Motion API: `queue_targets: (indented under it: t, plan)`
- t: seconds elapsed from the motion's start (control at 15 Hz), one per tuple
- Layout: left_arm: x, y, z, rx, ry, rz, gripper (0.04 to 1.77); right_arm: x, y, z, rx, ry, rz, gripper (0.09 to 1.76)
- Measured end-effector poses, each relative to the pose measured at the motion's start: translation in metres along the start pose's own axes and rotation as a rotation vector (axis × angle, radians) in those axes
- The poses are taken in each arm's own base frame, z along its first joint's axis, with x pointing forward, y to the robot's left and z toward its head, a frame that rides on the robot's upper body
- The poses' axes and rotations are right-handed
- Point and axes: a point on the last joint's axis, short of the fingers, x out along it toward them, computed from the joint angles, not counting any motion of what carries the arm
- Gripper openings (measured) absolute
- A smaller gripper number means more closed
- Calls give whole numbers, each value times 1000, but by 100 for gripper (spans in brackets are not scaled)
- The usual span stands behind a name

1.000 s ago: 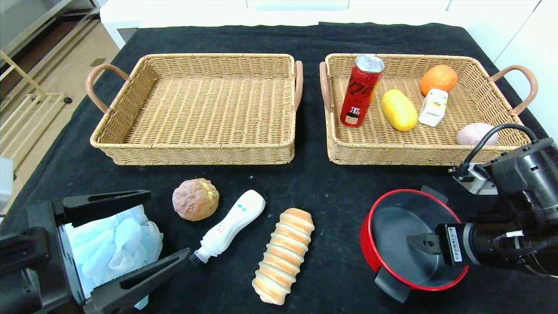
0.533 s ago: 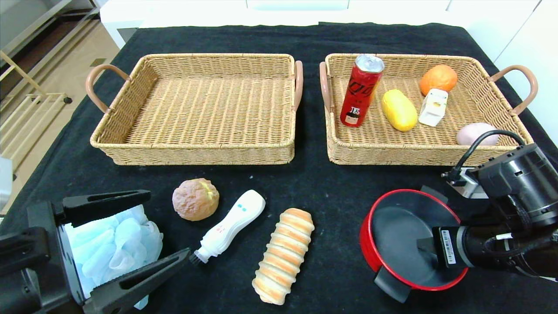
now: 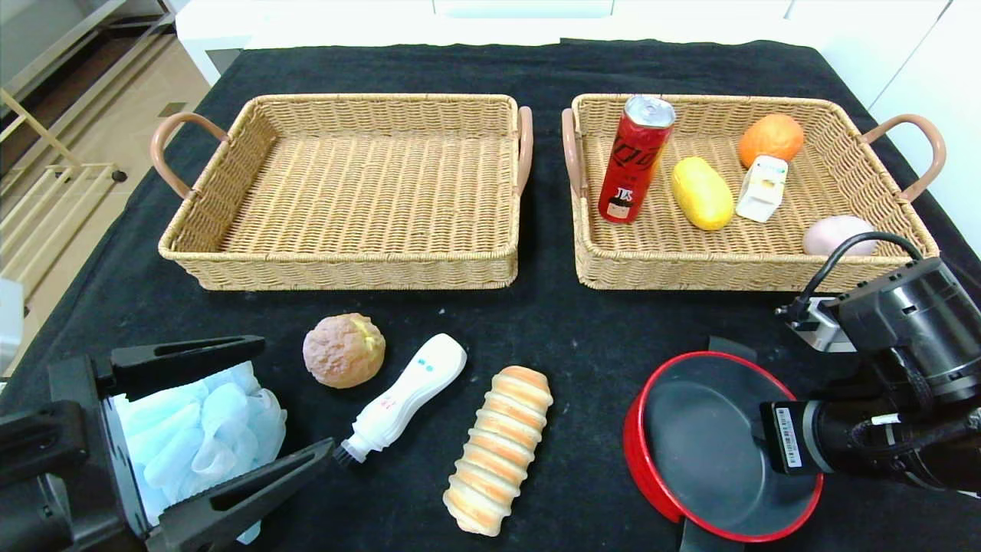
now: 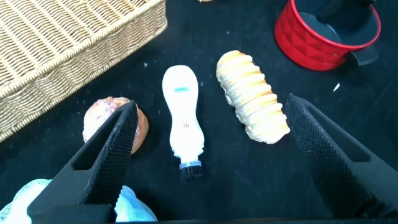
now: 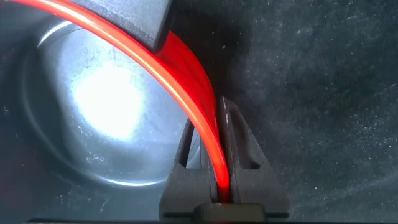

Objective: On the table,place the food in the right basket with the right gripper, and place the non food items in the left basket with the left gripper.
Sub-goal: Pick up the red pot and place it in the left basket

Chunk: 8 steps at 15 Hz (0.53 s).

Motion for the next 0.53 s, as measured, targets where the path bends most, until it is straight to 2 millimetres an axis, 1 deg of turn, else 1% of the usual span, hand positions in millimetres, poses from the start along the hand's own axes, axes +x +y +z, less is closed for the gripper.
queue_targets:
  t: [0.53]
  plan:
    - [0,0,-1,0,2,-2,172,-3,0,-3,-8,2,3,20]
